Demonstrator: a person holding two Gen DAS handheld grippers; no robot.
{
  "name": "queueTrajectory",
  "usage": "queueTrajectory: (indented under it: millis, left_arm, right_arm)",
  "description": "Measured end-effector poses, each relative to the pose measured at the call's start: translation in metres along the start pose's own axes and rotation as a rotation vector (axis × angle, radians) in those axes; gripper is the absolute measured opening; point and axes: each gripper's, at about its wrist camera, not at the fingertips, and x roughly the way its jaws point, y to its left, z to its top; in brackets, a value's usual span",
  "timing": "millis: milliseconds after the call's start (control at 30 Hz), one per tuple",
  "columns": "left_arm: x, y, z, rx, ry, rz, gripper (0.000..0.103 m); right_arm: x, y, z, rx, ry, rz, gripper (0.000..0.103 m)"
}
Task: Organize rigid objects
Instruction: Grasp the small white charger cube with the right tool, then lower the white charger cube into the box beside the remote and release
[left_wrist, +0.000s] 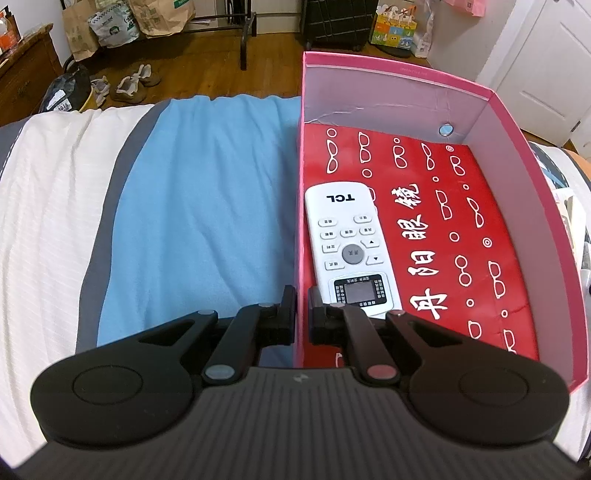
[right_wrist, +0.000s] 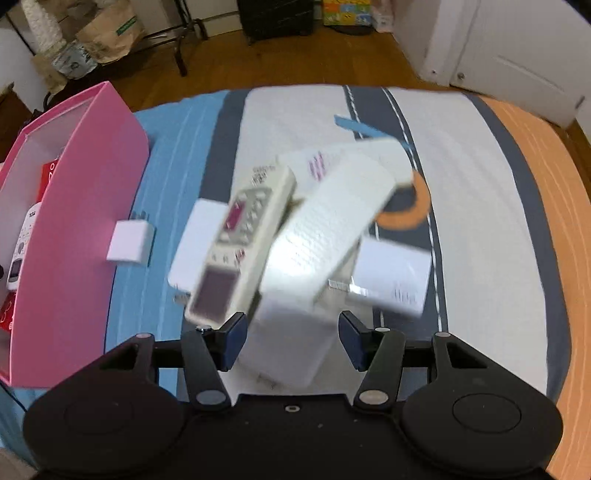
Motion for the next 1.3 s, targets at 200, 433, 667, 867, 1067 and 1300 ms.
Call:
queueTrajectory:
  millis: [200,433,667,867,1067,1300]
  left_arm:
    - [0.000,-0.002,-0.001,-0.002,0.001,0.004,0.006]
    - [-0.004,-0.001,-0.001,-0.016,-0.004,-0.006,0.005]
    - [-0.003,0.000,-0.001,-0.020,-0.006,-0.004,0.005]
    - [-0.003,0.004,0.000,-0.054,-0.015,-0.003,0.003]
    - [-0.002,0.001,0.000,-0.043,-0.013,0.008,0.003]
    - [0.001,0.000,-0.001,-0.043,-0.009,0.012,0.003]
  right_arm:
    - [0.024,-0.016,-0.003,0.151,-0.032,0.069,0.063]
    - [0.031,-0.010,-0.011,0.147,-0.048,0.030,0.062]
    - [-0.010,-0.006,-0.012,0.129,-0.125,0.090,0.062]
    - [-0.077,0.043,0.000,-0.048,-0.212,0.263,0.062]
    - [-0.107,0.135,0.018,-0.364,-0.177,0.443,0.062]
    - [-0.045,0.240,0.036,-0.666,0.016,0.392,0.062]
